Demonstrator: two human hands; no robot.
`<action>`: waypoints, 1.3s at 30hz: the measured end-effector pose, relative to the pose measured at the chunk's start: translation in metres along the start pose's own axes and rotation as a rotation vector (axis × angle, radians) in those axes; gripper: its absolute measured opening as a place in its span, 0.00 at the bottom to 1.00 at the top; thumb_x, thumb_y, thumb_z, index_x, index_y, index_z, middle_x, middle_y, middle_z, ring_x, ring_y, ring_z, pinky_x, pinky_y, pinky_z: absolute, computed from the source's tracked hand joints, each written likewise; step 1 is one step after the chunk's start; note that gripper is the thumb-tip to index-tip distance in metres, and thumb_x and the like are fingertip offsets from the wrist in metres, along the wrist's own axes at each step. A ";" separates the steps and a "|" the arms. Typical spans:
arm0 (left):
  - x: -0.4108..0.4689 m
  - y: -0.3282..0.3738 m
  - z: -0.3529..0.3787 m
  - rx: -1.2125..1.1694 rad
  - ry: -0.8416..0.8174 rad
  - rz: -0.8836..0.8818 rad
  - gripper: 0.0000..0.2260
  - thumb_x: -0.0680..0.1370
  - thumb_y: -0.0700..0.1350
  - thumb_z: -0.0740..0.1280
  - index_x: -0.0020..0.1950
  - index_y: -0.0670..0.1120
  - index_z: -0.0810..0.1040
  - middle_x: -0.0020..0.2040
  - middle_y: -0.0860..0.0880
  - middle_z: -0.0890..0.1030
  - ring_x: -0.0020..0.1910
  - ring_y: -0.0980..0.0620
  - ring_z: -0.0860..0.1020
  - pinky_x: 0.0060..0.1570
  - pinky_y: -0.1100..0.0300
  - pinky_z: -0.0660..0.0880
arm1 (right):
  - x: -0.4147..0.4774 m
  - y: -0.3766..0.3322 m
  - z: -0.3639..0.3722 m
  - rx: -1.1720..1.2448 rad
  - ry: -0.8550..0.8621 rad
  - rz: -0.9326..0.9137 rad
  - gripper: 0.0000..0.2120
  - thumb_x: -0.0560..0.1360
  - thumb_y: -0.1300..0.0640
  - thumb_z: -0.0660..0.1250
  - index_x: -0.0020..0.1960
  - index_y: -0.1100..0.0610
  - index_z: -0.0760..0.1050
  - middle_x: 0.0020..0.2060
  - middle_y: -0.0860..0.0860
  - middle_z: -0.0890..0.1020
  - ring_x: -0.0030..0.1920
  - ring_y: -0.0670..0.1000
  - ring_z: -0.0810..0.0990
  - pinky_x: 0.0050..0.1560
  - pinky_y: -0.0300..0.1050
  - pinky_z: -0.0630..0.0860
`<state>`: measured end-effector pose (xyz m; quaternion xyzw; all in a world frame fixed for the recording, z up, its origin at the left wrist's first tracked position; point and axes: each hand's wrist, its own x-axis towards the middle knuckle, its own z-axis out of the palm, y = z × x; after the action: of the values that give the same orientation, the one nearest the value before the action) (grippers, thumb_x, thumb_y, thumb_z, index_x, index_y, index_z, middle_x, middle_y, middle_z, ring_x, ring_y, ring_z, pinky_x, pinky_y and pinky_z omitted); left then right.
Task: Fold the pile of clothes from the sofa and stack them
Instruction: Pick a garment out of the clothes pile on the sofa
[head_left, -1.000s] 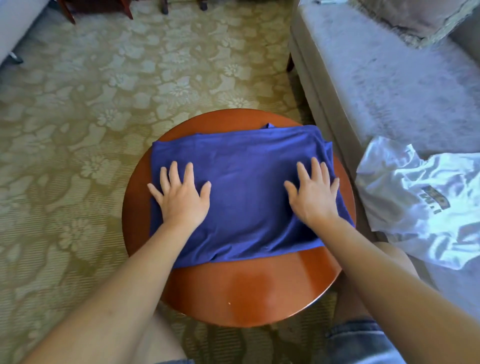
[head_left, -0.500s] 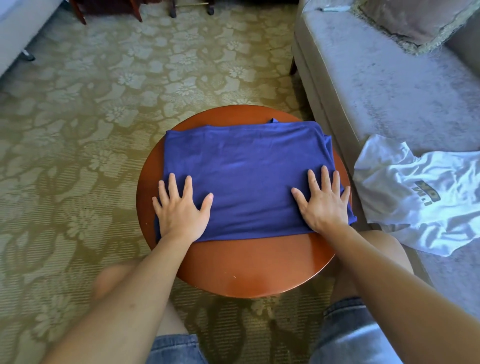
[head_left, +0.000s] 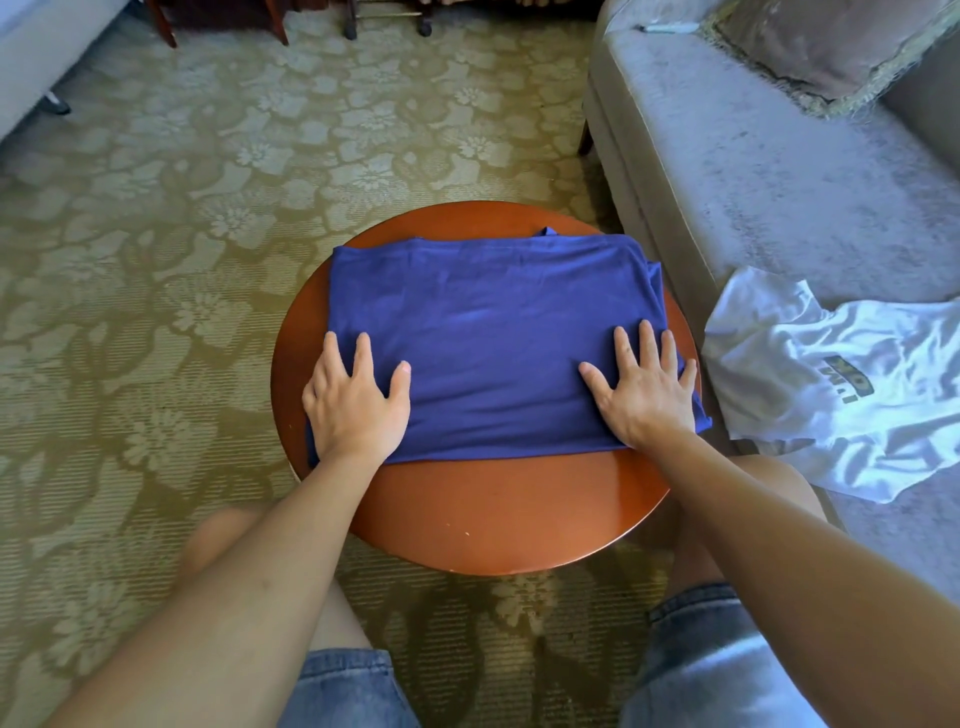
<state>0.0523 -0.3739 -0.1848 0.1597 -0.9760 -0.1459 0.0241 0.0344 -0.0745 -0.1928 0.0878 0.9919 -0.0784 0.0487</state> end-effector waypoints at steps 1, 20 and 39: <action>-0.001 0.000 0.000 -0.005 0.011 -0.031 0.30 0.81 0.62 0.53 0.79 0.50 0.55 0.79 0.43 0.50 0.77 0.43 0.52 0.74 0.46 0.51 | -0.001 0.000 0.001 0.000 0.001 -0.005 0.38 0.75 0.28 0.42 0.78 0.48 0.50 0.79 0.52 0.48 0.78 0.56 0.43 0.75 0.63 0.43; -0.016 0.003 -0.017 -0.370 0.063 -0.271 0.34 0.76 0.48 0.67 0.79 0.49 0.54 0.71 0.42 0.68 0.68 0.40 0.68 0.67 0.46 0.63 | -0.010 0.003 -0.003 -0.024 -0.025 -0.046 0.37 0.76 0.29 0.40 0.79 0.47 0.47 0.79 0.51 0.47 0.78 0.56 0.42 0.75 0.63 0.42; 0.024 -0.015 -0.048 -0.535 -0.397 -0.072 0.23 0.76 0.31 0.60 0.65 0.52 0.77 0.70 0.47 0.72 0.48 0.51 0.75 0.40 0.64 0.71 | -0.006 -0.025 -0.002 0.009 -0.053 -0.175 0.33 0.79 0.34 0.46 0.79 0.49 0.51 0.79 0.51 0.47 0.78 0.55 0.43 0.75 0.62 0.43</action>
<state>0.0390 -0.4081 -0.1430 0.1504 -0.8825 -0.4261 -0.1306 0.0353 -0.0999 -0.1864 -0.0013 0.9937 -0.0891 0.0674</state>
